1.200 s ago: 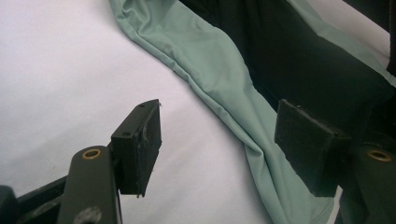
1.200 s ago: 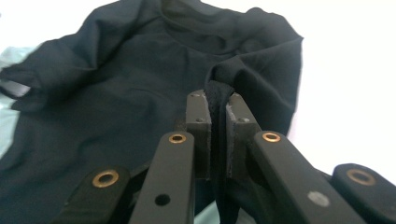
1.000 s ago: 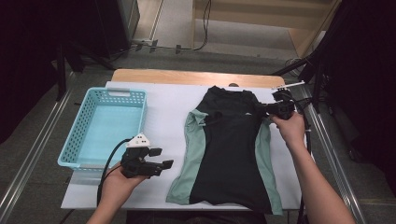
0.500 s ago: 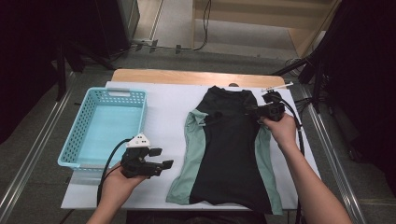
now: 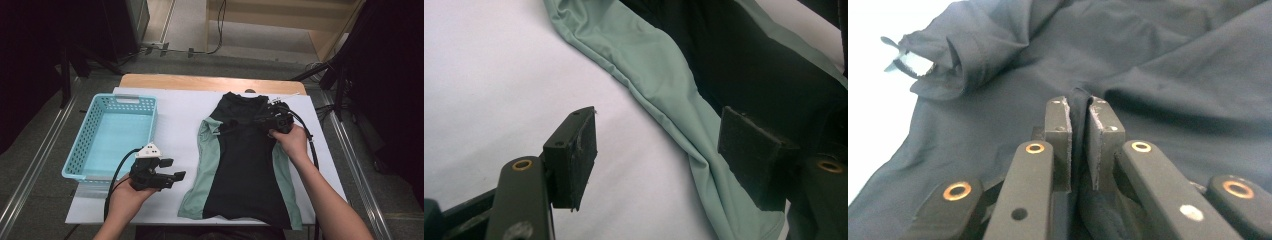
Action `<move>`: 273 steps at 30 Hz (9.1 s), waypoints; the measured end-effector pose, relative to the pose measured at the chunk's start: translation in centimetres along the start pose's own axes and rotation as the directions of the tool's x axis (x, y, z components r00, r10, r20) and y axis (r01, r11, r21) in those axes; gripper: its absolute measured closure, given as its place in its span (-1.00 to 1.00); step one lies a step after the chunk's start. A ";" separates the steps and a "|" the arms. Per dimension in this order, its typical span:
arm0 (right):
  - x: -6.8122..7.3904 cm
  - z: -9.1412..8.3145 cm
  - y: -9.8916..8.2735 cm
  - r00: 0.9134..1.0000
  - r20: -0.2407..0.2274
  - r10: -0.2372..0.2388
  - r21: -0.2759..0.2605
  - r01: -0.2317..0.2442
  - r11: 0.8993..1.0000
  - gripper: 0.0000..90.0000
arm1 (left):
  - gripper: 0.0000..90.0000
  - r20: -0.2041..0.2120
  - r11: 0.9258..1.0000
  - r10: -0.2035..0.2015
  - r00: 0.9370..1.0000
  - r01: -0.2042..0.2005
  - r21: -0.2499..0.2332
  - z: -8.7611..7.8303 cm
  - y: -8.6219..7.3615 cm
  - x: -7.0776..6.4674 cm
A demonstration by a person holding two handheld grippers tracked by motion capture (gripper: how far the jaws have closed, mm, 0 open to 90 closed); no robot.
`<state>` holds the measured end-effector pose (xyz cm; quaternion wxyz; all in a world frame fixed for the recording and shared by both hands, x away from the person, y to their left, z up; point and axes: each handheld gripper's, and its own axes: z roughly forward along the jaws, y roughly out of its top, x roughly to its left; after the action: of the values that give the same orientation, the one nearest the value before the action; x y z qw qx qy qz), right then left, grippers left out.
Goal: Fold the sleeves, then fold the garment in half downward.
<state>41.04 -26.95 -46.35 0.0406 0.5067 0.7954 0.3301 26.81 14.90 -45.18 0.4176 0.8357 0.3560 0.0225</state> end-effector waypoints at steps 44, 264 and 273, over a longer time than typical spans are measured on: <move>-0.8 -4.6 -3.2 0.998 -0.008 -0.066 -0.125 0.064 0.990 -0.33 | -0.28 0.058 0.999 0.036 0.998 -0.038 0.034 4.2 4.0 -0.6; -2.2 -6.0 8.8 0.982 0.190 -0.017 -0.247 0.064 0.967 0.77 | 0.85 -0.197 0.979 -0.098 0.975 0.059 -0.195 11.4 22.1 6.4; -2.6 -4.7 6.8 0.986 0.167 0.003 -0.227 0.035 0.973 0.76 | 0.84 -0.202 0.987 -0.080 0.976 0.049 -0.155 12.4 20.4 6.1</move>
<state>45.72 -29.55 -39.56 0.1676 0.5180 0.7500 0.3757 47.26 2.12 -40.26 0.4401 0.7832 0.4218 0.1225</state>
